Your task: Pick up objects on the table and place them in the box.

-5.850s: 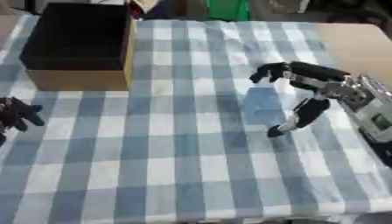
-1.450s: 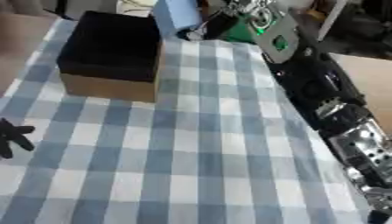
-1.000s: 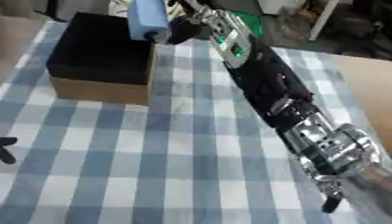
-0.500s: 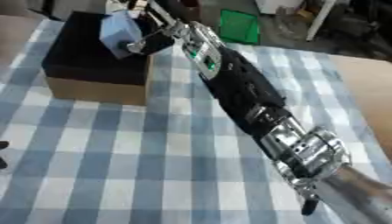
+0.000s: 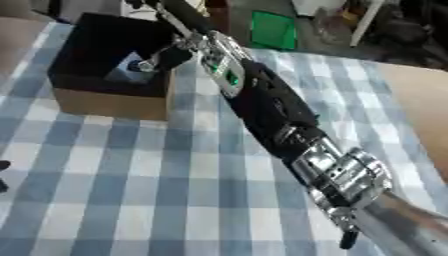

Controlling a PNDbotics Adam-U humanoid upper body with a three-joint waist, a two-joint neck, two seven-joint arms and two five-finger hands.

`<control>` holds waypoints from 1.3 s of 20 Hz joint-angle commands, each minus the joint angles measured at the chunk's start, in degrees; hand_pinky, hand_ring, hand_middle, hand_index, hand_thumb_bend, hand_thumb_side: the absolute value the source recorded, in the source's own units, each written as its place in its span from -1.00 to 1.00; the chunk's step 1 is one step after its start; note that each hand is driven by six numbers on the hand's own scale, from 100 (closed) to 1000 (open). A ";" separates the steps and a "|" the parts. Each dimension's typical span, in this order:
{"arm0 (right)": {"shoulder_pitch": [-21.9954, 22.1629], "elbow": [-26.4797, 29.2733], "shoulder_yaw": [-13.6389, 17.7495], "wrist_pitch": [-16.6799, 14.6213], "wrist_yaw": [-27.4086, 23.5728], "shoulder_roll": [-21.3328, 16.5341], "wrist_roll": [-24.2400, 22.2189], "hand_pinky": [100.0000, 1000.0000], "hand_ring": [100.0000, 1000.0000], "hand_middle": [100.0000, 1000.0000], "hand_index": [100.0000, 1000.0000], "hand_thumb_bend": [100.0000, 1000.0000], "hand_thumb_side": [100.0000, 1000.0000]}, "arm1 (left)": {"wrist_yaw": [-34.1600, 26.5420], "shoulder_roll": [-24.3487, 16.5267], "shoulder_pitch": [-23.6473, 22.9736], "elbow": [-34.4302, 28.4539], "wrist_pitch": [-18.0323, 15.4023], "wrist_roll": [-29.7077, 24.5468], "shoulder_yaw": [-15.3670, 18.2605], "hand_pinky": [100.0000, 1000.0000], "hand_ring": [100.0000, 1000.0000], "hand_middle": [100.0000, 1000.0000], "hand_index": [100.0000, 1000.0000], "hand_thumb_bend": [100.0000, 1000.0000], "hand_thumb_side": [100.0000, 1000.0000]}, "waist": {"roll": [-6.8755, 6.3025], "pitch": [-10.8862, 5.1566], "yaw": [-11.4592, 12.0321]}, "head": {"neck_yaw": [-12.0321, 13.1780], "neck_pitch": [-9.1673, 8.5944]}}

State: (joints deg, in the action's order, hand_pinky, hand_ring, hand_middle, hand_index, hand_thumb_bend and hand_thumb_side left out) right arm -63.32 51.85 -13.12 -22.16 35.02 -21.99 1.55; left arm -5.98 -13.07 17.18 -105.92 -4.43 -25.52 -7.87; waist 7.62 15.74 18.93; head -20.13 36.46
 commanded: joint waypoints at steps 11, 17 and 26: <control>10.49 29.35 -3.62 7.85 -30.15 -12.51 -9.93 0.35 0.95 0.38 0.78 -0.22 -0.71 | 0.41 -0.24 -2.23 -0.65 -0.19 2.68 2.80 0.70 0.00 -0.12 -0.26 -0.82 0.74 | -2.96 -2.78 -7.36 | 5.64 2.31; 21.19 49.02 -0.11 13.86 -43.90 -16.99 -9.52 0.33 0.96 0.36 0.79 -0.46 -0.76 | 1.65 -0.03 -3.67 -0.36 -0.34 4.48 4.44 0.71 0.01 -0.10 -0.24 -0.82 0.76 | -4.06 -2.81 -11.30 | 8.47 4.47; 38.08 62.56 6.85 14.80 -53.02 -14.72 -7.07 0.32 1.00 0.36 0.81 -0.72 -0.65 | 3.66 -0.09 -6.09 -0.15 -1.04 6.74 6.38 0.71 0.02 -0.08 -0.11 -0.82 0.81 | -6.09 -2.46 -16.66 | 12.68 6.70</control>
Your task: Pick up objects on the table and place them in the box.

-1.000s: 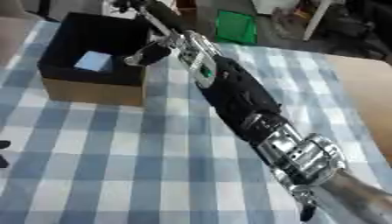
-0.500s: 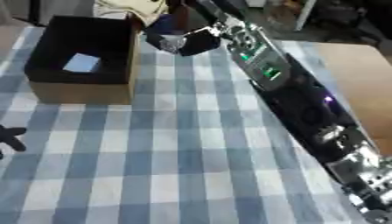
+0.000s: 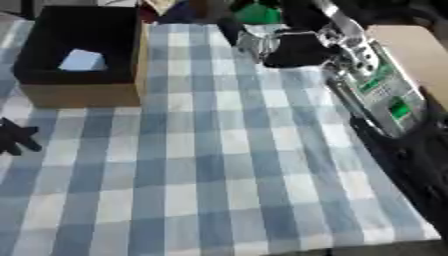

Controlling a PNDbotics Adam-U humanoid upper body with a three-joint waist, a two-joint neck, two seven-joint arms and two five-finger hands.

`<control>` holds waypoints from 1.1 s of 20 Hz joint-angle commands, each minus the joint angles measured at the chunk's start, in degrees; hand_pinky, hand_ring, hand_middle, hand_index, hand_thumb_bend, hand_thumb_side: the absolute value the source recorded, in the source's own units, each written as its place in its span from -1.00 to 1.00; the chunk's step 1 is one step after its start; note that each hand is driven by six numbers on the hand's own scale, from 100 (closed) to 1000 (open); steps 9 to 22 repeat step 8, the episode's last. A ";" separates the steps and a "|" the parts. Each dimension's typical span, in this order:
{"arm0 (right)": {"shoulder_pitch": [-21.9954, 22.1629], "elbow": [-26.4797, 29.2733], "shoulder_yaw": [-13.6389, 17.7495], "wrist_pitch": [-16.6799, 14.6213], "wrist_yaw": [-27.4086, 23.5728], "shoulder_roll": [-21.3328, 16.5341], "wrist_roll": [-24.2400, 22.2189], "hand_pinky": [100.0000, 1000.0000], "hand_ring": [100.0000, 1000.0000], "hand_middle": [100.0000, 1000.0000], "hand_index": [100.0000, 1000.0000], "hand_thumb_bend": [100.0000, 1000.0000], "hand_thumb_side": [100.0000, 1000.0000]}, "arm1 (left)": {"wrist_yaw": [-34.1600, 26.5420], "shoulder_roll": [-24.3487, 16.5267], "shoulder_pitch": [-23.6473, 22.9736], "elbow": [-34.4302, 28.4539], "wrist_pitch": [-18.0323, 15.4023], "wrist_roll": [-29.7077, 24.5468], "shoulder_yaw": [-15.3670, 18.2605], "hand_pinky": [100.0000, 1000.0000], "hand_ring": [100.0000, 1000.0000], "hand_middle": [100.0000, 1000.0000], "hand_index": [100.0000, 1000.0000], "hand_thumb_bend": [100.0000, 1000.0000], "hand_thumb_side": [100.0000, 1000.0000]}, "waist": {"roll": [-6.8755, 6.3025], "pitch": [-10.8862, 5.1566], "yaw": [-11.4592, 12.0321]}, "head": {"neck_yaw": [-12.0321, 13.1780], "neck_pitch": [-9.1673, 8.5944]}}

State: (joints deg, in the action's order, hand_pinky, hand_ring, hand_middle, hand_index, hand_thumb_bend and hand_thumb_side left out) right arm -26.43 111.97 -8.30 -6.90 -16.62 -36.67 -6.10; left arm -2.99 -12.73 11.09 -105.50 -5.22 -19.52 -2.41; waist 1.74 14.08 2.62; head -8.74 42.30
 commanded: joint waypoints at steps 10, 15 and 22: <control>10.31 2.62 2.77 -2.33 1.60 6.54 -1.18 0.31 1.00 0.34 0.82 -0.89 -0.46 | 2.65 -0.10 -1.62 -0.64 -1.04 2.66 2.55 0.72 0.03 -0.07 0.04 -0.83 0.85 | -2.24 0.55 -4.41 | 6.24 0.62; 10.31 2.62 2.77 -2.33 1.60 6.54 -1.18 0.31 1.00 0.34 0.82 -0.89 -0.46 | 2.65 -0.10 -1.62 -0.64 -1.04 2.66 2.55 0.72 0.03 -0.07 0.04 -0.83 0.85 | -2.24 0.55 -4.41 | 6.24 0.62; 10.31 2.62 2.77 -2.33 1.60 6.54 -1.18 0.31 1.00 0.34 0.82 -0.89 -0.46 | 2.65 -0.10 -1.62 -0.64 -1.04 2.66 2.55 0.72 0.03 -0.07 0.04 -0.83 0.85 | -2.24 0.55 -4.41 | 6.24 0.62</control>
